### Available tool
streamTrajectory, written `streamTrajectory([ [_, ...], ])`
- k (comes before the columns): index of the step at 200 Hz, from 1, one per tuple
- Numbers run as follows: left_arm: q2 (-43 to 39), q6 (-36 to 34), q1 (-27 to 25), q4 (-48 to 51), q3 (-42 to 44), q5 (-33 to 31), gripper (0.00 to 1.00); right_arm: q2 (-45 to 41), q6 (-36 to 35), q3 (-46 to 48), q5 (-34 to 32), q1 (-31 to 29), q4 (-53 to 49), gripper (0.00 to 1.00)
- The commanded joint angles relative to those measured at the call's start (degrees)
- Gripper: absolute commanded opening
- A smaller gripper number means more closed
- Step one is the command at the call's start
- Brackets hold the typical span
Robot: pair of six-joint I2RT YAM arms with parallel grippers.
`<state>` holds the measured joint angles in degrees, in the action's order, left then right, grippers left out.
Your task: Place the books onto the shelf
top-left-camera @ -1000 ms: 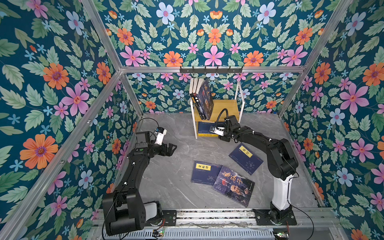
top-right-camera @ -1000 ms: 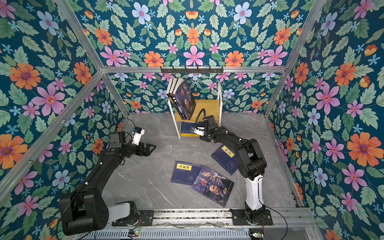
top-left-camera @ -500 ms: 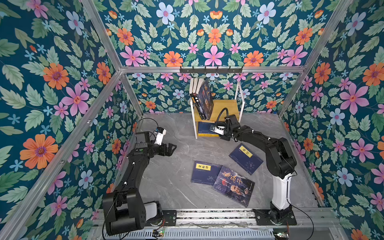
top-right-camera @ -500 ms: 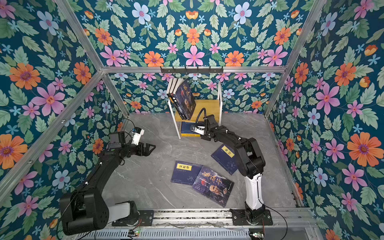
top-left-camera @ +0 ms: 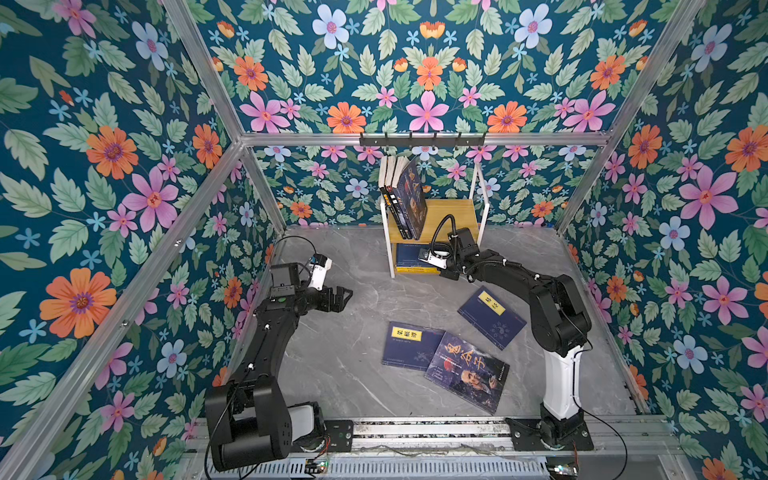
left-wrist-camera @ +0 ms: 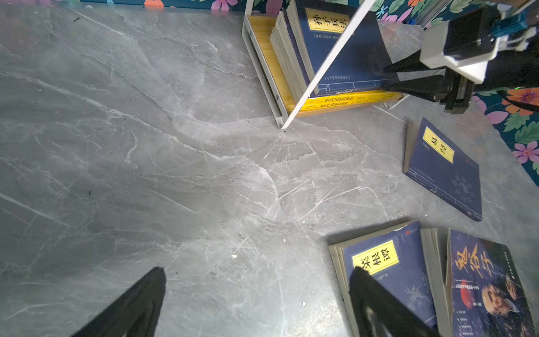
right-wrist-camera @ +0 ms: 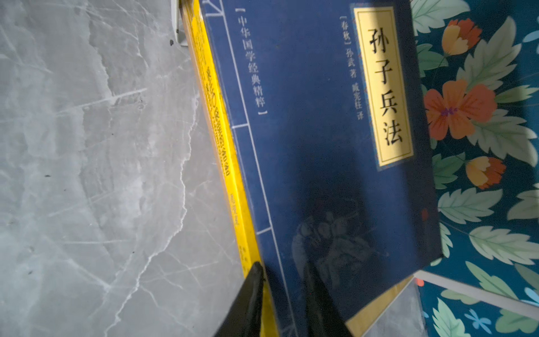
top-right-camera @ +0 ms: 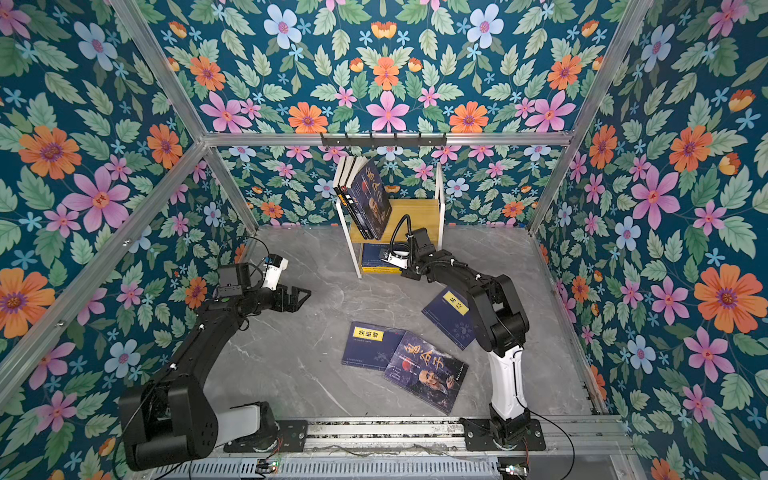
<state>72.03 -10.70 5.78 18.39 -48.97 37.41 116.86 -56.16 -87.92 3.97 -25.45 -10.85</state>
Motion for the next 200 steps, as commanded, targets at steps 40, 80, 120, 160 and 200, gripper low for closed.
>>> streamTrajectory([
  [40,-0.1,1.2,0.2,-1.4,-0.2,1.6,1.00,-4.7,-1.4,6.2,-1.1,1.5,3.8,0.36],
  [80,-0.2,1.3,0.2,-1.5,0.0,1.4,1.00,-3.6,0.0,5.8,-2.1,2.6,4.7,0.37],
  [120,-0.2,0.9,0.2,-1.3,0.2,1.0,1.00,-1.4,1.4,3.3,-1.3,2.6,3.2,0.31],
  [160,-0.2,0.7,0.3,-1.2,0.2,0.8,1.00,-1.3,2.2,2.6,-0.1,2.3,2.7,0.28],
  [200,-0.7,0.8,0.4,-1.1,0.2,1.9,1.00,-4.2,3.8,4.4,0.3,1.3,3.0,0.34],
])
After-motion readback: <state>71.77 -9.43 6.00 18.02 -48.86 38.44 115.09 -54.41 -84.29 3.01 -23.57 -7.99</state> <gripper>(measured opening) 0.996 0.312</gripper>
